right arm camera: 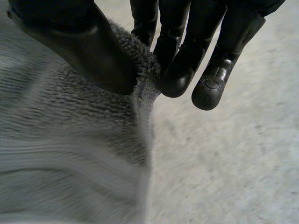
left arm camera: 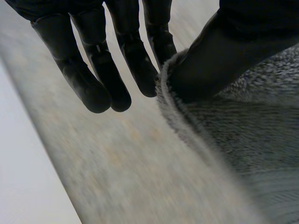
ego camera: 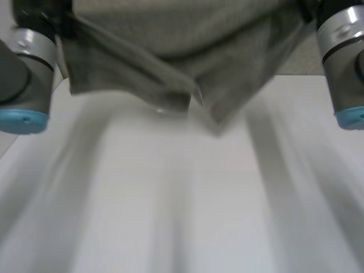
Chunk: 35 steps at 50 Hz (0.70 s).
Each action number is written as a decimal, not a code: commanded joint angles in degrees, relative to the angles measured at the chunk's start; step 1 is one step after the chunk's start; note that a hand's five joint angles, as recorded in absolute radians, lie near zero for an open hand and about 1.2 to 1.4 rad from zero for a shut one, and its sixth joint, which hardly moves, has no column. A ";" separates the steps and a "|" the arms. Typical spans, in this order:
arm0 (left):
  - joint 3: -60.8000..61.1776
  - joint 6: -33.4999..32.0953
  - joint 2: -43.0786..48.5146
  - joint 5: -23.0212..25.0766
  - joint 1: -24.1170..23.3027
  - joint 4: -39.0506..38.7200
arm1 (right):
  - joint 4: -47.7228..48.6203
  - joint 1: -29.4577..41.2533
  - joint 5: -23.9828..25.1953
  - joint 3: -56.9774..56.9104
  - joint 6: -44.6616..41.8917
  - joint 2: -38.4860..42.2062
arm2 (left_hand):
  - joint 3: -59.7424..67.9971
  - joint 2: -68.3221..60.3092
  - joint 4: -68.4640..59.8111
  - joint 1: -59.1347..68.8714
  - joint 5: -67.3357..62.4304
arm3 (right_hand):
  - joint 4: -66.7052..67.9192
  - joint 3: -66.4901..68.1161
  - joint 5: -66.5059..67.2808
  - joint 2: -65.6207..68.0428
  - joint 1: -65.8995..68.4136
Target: Fold the towel.
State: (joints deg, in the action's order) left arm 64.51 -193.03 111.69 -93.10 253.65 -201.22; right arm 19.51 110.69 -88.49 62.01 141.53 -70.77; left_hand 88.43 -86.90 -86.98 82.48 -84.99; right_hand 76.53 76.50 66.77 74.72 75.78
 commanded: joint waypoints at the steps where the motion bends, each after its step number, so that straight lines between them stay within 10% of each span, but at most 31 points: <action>1: 2.19 3.81 0.80 3.96 1.50 6.08 | -18.32 0.40 3.13 -2.15 -0.10 3.43 | -8.43 6.90 6.98 -2.48 14.99 | 3.47 3.50 3.23 5.28 4.22; 22: 18.80 -8.06 11.72 5.91 -0.26 11.02 | -21.53 1.89 4.20 8.39 -9.78 15.13 | -11.10 9.57 9.65 -5.15 17.66 | 3.47 3.50 3.23 5.28 4.22; 35: 21.18 -7.27 -4.87 5.91 0.09 11.63 | -24.07 1.54 4.20 8.92 -5.83 -0.39 | -8.43 6.90 6.98 -2.48 14.99 | 3.47 3.50 3.23 5.28 4.22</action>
State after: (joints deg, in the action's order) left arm 84.88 -201.12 116.80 -87.20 253.64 -190.04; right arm -2.79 112.51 -84.35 71.41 132.63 -61.67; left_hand 88.35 -86.90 -86.98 82.49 -85.55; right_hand 76.54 76.73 66.80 74.72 75.79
